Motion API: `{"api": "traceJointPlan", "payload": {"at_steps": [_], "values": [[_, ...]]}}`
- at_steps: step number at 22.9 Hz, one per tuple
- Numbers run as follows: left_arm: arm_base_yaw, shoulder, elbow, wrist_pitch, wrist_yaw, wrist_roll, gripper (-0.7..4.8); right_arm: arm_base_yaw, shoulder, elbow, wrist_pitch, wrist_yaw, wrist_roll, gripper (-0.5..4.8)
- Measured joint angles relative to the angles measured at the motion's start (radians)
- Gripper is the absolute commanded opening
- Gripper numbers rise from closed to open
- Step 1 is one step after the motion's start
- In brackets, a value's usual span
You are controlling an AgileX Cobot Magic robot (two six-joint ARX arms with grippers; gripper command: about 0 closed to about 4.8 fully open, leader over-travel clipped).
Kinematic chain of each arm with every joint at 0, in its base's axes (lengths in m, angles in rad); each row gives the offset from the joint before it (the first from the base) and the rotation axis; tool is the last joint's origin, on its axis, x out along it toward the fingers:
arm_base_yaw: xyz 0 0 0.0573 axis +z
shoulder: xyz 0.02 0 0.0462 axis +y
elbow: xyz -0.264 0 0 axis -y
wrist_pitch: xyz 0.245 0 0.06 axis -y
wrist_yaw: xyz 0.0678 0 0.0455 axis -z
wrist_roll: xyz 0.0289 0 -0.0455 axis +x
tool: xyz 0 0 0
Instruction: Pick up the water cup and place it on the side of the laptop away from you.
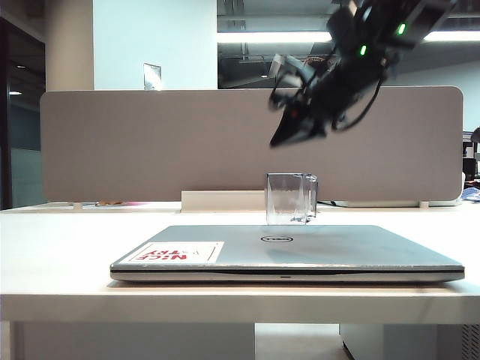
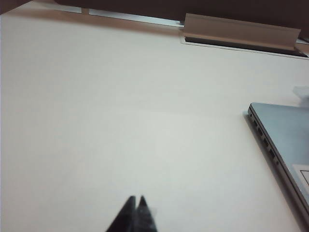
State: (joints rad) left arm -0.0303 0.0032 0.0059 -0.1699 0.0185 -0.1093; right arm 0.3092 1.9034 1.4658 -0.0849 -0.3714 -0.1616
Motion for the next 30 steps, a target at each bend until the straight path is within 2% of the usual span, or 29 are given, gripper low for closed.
{"api": "traceJointPlan", "payload": {"at_steps": [8,11,14,19,23,27,30], "values": [[0.000,0.000,0.000,0.000,0.000,0.000,-0.06,-0.128,-0.151,-0.002,-0.137,0.039,0.003,-0.06],[0.000,0.000,0.000,0.000,0.000,0.000,-0.06,-0.174,-0.214,-0.086,-0.145,0.039,0.004,-0.06],[0.000,0.000,0.000,0.000,0.000,0.000,-0.06,-0.224,-0.293,-0.215,-0.103,0.039,0.013,-0.06],[0.000,0.000,0.000,0.000,0.000,0.000,-0.06,-0.295,-0.459,-0.477,0.074,0.083,0.126,-0.06],[0.000,0.000,0.000,0.000,0.000,0.000,-0.06,-0.290,-0.575,-0.634,0.158,0.113,0.137,-0.06],[0.000,0.000,0.000,0.000,0.000,0.000,-0.06,-0.291,-0.706,-0.821,0.269,0.153,0.244,-0.06],[0.000,0.000,0.000,0.000,0.000,0.000,-0.06,-0.290,-0.796,-0.912,0.304,0.170,0.278,-0.06]]}}
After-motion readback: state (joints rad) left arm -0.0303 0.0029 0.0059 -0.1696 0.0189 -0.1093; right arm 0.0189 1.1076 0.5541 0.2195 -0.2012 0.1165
